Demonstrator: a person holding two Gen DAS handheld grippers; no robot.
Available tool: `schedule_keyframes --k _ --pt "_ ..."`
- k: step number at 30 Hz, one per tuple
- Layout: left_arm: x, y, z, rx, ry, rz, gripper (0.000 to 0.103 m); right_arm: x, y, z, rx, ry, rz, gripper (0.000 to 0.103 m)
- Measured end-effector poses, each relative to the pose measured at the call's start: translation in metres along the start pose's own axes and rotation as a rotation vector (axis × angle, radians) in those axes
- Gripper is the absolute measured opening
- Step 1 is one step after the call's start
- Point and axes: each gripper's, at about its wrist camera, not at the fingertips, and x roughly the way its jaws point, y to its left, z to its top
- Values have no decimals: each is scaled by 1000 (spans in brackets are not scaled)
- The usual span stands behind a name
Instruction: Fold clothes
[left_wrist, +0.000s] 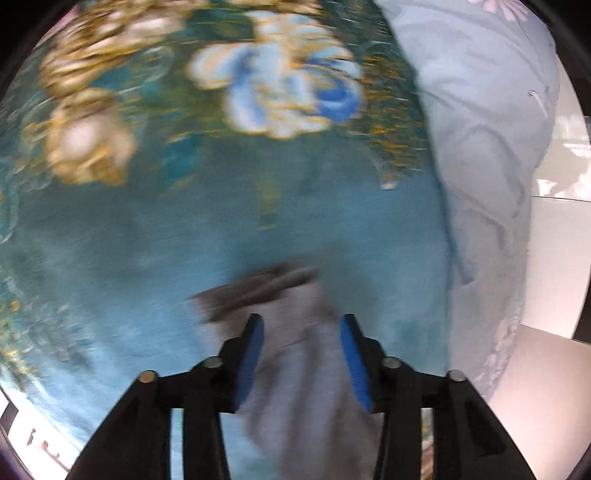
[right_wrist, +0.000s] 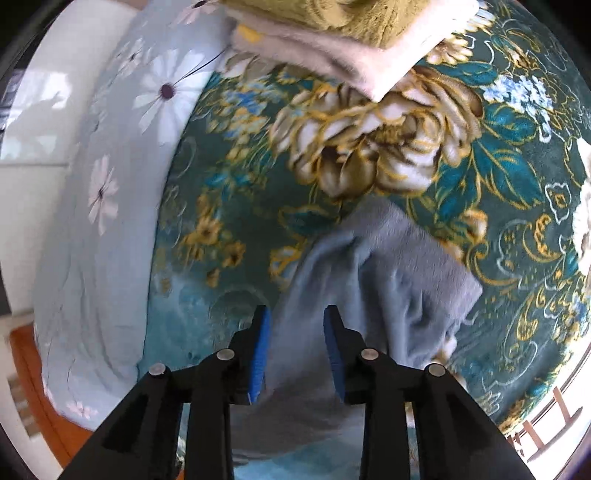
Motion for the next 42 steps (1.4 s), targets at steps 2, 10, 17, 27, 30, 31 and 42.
schedule_keyframes --k 2,10,17,27,30,31,42 --pt "11 26 -8 -63 14 -4 59 -2 -2 -16 -32 20 -19 34" --pt "56 49 -16 -132 -44 -63 63 -15 -37 -57 17 76 -92 34" --pt "69 10 -13 57 -102 51 24 -36 -31 -63 -31 47 -115 34" --pt "-18 -31 -11 136 -182 -56 14 -20 -29 -77 -52 71 -62 34" --pt "27 -8 -1 33 -93 76 14 -4 -32 -82 -27 97 -44 34" --pt "35 9 -1 -24 -69 90 14 2 -29 -85 -26 109 -29 34" --pt "38 36 -18 -128 -68 73 14 119 68 -112 -79 256 29 34"
